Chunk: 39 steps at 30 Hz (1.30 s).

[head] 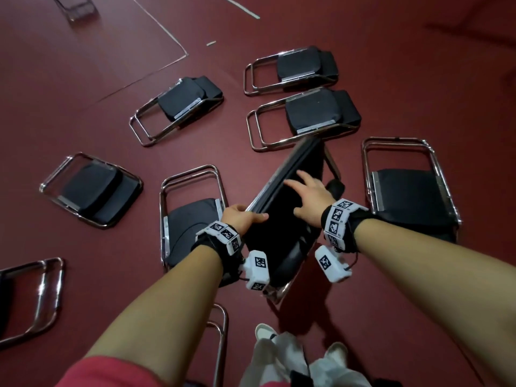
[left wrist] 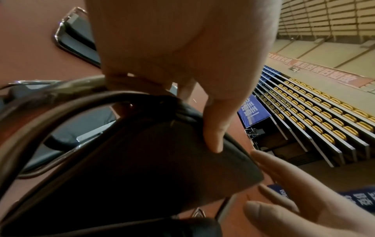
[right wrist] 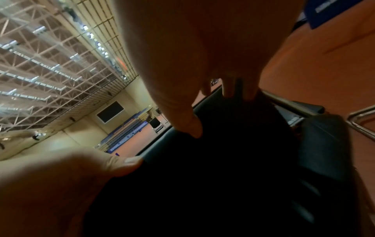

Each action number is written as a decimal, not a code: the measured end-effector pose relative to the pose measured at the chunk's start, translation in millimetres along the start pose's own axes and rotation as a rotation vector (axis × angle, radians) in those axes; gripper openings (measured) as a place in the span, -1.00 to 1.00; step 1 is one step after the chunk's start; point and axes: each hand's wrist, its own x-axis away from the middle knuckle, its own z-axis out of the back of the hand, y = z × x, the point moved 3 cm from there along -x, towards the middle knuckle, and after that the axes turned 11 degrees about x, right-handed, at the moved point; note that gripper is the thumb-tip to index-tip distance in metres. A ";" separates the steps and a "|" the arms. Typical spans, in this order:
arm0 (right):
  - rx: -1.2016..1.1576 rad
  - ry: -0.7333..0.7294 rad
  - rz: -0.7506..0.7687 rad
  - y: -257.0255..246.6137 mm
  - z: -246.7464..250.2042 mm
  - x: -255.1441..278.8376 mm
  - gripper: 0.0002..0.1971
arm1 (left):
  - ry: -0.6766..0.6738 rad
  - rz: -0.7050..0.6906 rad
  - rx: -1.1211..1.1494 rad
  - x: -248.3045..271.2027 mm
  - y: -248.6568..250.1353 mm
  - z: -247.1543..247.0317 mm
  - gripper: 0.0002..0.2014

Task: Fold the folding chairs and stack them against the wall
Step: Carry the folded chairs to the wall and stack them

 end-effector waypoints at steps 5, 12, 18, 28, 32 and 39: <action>0.324 -0.011 0.066 -31.9 1.0 -53.2 -0.04 | -0.040 -0.057 -0.047 -40.2 18.3 40.6 -0.24; 0.365 0.076 0.006 -46.2 -4.6 -100.9 -0.22 | -0.092 -0.095 -0.154 -85.3 32.3 90.4 -0.21; 0.267 0.056 -0.049 -18.7 17.3 -140.4 -0.30 | -0.077 -0.112 -0.112 -114.0 48.1 100.0 -0.29; -0.317 0.000 -0.082 59.3 35.1 -217.9 -0.29 | 0.261 -0.109 0.021 -128.7 44.4 111.4 -0.39; -0.523 -0.046 -0.051 85.8 33.7 -243.0 -0.11 | 0.450 -0.153 0.234 -138.0 28.7 108.1 -0.04; -0.712 -0.150 -0.055 103.2 16.6 -263.1 -0.36 | 0.551 -0.190 0.402 -146.8 22.0 92.3 -0.39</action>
